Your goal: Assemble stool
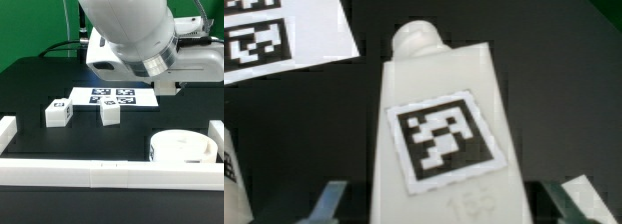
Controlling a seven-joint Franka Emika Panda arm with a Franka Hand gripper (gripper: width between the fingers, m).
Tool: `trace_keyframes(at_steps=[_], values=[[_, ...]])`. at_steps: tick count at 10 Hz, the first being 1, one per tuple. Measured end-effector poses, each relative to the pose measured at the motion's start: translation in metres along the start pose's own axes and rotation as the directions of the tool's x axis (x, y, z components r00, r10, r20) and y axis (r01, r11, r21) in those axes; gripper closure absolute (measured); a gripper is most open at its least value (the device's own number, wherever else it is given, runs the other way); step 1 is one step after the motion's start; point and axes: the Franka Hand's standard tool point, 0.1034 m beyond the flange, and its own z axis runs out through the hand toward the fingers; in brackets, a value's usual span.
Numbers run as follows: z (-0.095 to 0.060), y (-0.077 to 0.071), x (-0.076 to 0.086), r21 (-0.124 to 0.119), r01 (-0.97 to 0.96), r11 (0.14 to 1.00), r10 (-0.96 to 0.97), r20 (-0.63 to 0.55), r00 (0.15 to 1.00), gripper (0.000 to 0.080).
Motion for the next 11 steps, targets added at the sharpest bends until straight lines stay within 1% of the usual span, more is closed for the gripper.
trace_keyframes(at_steps=[1,2,4,5,6,7,8,9,10,11], values=[[-0.004,-0.004,0.008,0.008,0.003,1.000,-0.002,-0.079,0.997,0.0471],[-0.007,-0.004,0.014,0.011,0.022,1.000,-0.020,-0.169,0.985,0.0471],[-0.024,-0.013,0.002,0.002,0.042,0.999,-0.039,-0.318,0.947,0.0471],[-0.032,-0.017,-0.008,-0.006,0.048,0.999,-0.047,-0.352,0.935,0.0471],[-0.049,-0.025,-0.016,-0.004,0.061,0.998,-0.058,-0.399,0.915,0.0471],[-0.062,-0.030,-0.024,-0.003,0.073,0.997,-0.067,-0.426,0.902,0.0471],[-0.063,-0.032,-0.013,0.003,0.079,0.997,-0.065,-0.527,0.847,0.0471],[-0.059,-0.033,-0.012,0.002,0.084,0.996,-0.067,-0.584,0.809,0.0471],[-0.062,-0.035,-0.011,0.001,0.094,0.996,-0.070,-0.652,0.755,0.0471],[-0.061,-0.037,-0.010,-0.003,0.103,0.995,-0.074,-0.712,0.698,0.0471]])
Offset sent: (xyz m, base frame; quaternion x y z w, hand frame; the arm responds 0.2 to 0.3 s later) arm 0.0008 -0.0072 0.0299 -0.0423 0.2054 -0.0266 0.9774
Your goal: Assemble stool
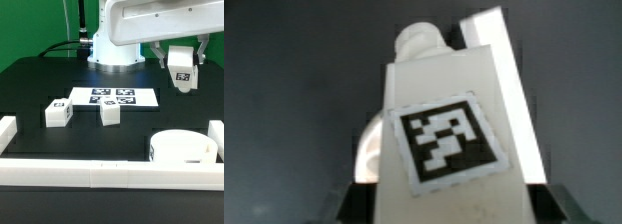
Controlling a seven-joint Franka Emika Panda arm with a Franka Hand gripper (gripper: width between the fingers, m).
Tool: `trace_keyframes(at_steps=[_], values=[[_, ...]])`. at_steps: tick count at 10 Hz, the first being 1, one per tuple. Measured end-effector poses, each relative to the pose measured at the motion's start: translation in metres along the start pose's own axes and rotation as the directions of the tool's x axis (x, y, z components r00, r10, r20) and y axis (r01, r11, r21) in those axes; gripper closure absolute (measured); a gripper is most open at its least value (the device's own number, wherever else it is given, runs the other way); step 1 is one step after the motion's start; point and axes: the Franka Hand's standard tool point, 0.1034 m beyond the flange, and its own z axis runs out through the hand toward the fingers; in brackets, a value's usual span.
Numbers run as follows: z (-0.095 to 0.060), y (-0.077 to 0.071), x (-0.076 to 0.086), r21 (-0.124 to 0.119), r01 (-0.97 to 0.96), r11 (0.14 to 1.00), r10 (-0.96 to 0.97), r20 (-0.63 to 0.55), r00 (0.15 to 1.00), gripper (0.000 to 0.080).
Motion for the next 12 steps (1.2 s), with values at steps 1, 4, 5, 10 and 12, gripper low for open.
trace_keyframes(at_steps=[1,4,5,10,12], values=[[0.001,-0.003,0.002,-0.009,0.009,1.000,-0.009,-0.061,0.998,0.0471],[0.004,-0.031,0.003,-0.014,0.076,0.997,-0.077,-0.278,0.958,0.0471],[0.006,-0.033,0.000,-0.001,0.089,0.996,-0.084,-0.338,0.937,0.0471],[0.020,-0.048,-0.011,0.022,0.157,0.987,-0.122,-0.532,0.838,0.0471],[0.021,-0.029,-0.001,-0.026,0.187,0.982,-0.171,-0.535,0.827,0.0471]])
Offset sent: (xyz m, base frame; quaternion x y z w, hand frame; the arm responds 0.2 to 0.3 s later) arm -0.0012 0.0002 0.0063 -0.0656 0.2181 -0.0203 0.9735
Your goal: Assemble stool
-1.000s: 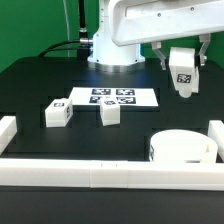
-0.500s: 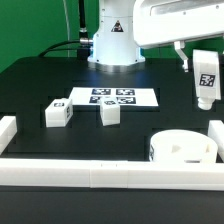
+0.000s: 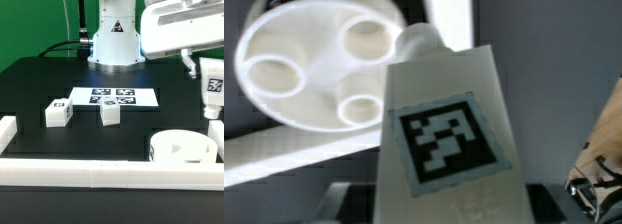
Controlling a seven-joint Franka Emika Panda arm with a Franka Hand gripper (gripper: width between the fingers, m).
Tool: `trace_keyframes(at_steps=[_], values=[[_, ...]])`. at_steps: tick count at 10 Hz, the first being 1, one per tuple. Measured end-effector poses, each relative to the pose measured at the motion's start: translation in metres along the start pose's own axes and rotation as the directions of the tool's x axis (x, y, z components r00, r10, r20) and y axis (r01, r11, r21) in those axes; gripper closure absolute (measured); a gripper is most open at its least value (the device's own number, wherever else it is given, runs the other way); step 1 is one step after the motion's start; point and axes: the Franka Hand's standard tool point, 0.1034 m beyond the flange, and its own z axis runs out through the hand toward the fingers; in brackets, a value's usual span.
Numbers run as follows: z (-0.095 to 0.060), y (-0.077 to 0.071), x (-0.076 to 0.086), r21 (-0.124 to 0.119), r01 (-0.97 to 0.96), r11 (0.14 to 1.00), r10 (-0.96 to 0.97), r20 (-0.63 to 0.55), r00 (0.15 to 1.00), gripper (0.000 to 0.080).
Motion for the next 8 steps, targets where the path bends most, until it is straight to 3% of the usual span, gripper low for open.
trace_keyframes(at_steps=[2,5,7,8], values=[[0.010,0.025,0.002,-0.027,-0.004,1.000,0.004,0.005,1.000,0.0471],[0.010,0.022,0.000,-0.024,0.001,1.000,0.000,0.008,1.000,0.0471],[0.013,0.036,0.009,-0.028,0.001,1.000,-0.001,-0.004,1.000,0.0471],[0.016,0.036,0.015,-0.017,-0.019,1.000,0.019,-0.009,1.000,0.0471]])
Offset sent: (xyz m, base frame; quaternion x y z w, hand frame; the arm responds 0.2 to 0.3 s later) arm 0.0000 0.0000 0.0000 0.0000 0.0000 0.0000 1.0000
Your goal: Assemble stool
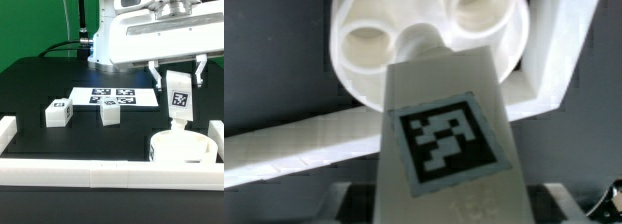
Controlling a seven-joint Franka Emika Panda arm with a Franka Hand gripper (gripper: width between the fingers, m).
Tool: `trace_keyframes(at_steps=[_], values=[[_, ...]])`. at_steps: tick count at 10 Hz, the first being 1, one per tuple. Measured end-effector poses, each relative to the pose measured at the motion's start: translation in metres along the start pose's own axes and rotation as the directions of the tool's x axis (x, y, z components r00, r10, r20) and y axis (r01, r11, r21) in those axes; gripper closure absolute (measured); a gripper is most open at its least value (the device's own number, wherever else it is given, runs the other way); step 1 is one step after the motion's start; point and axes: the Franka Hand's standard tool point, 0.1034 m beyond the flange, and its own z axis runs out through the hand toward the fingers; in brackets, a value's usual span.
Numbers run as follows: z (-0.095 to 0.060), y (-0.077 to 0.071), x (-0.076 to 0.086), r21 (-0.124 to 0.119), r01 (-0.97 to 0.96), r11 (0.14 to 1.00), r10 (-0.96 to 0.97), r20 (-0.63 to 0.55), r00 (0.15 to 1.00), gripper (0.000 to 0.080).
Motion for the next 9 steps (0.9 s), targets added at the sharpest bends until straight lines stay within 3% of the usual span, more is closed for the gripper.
trace_keyframes(at_steps=[3,6,9], values=[[0.005,-0.015,0.016,0.027,-0.018,0.999,0.019,-0.013,1.000,0.0471],[0.005,-0.014,0.013,0.027,-0.012,1.000,0.012,-0.012,1.000,0.0471],[0.004,-0.025,-0.005,0.038,-0.009,0.999,0.009,-0.001,1.000,0.0471]])
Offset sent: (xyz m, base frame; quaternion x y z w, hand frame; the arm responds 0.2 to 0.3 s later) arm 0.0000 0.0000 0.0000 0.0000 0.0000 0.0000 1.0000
